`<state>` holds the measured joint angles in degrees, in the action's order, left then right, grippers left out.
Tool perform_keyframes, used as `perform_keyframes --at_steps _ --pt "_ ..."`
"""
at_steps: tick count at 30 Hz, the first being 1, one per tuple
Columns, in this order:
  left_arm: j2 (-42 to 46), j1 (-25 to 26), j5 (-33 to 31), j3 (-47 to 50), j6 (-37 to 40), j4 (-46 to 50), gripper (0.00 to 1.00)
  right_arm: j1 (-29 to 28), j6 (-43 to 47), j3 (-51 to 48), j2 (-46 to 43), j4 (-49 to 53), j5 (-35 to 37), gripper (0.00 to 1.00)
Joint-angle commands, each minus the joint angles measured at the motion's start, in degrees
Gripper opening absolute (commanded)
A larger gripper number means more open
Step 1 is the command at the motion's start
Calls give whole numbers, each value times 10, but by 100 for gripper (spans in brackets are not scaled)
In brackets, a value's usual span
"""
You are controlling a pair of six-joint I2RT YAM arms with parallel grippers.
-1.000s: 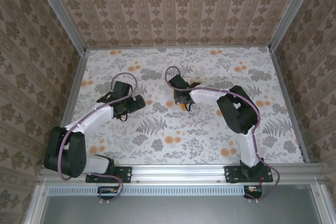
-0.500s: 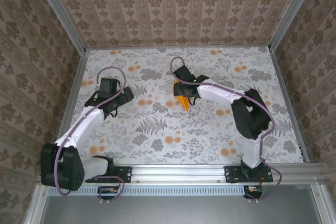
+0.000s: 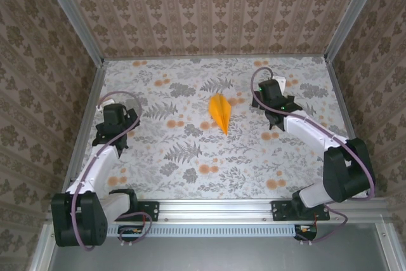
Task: Fold a paper plane with a square sheet of paper (pick it up from the middle)
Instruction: Reset both arms
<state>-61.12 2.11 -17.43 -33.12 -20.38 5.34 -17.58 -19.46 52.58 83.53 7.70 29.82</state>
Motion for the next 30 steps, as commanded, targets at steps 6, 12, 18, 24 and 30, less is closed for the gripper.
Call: perform_keyframes --at_steps 6,12,18,24,30 --pt "-74 -4 54 47 144 -257 100 83 120 -113 -19 -224 -19 100" --pt "-133 -6 103 74 181 -363 100 128 154 -167 -4 -305 -71 100" --pt "-168 -12 147 109 218 -471 100 147 158 -231 5 -429 -152 100" --pt "-234 -20 163 139 219 -588 100 151 171 -265 22 -504 -204 100" --pt "-268 -19 155 121 220 -585 100 156 182 -301 44 -589 -244 100"
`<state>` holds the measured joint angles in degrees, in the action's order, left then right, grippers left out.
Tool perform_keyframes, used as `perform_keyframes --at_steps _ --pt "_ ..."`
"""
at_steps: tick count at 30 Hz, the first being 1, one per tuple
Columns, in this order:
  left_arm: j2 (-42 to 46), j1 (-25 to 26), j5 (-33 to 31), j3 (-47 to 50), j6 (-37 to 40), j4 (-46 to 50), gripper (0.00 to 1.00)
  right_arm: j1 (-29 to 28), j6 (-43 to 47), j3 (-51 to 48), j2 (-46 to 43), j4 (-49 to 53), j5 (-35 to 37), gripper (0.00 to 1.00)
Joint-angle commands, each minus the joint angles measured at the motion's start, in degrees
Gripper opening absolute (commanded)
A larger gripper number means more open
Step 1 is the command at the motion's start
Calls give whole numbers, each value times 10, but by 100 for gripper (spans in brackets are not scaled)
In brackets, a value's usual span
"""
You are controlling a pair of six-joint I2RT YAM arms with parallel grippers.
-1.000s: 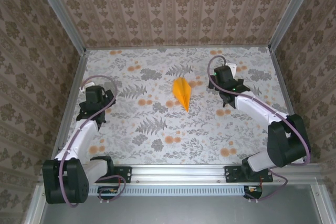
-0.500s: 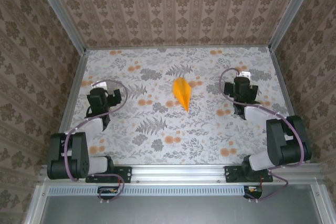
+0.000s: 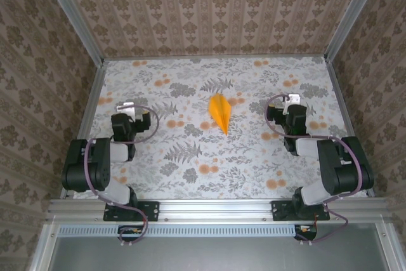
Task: Fold a paper plane with a square sheet of paper (pick it up from the middle)
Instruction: Reset both arms
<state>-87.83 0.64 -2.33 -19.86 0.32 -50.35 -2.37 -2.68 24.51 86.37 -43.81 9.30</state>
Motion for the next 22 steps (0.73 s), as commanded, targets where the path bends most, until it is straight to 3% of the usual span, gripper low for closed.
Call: perform_keyframes --at_steps 1,22 --pt "-4 -4 -15 -23 8 -13 100 4 14 -19 14 -71 -39 100" --pt "-5 6 19 -38 33 17 100 14 7 -16 15 -64 -54 100"
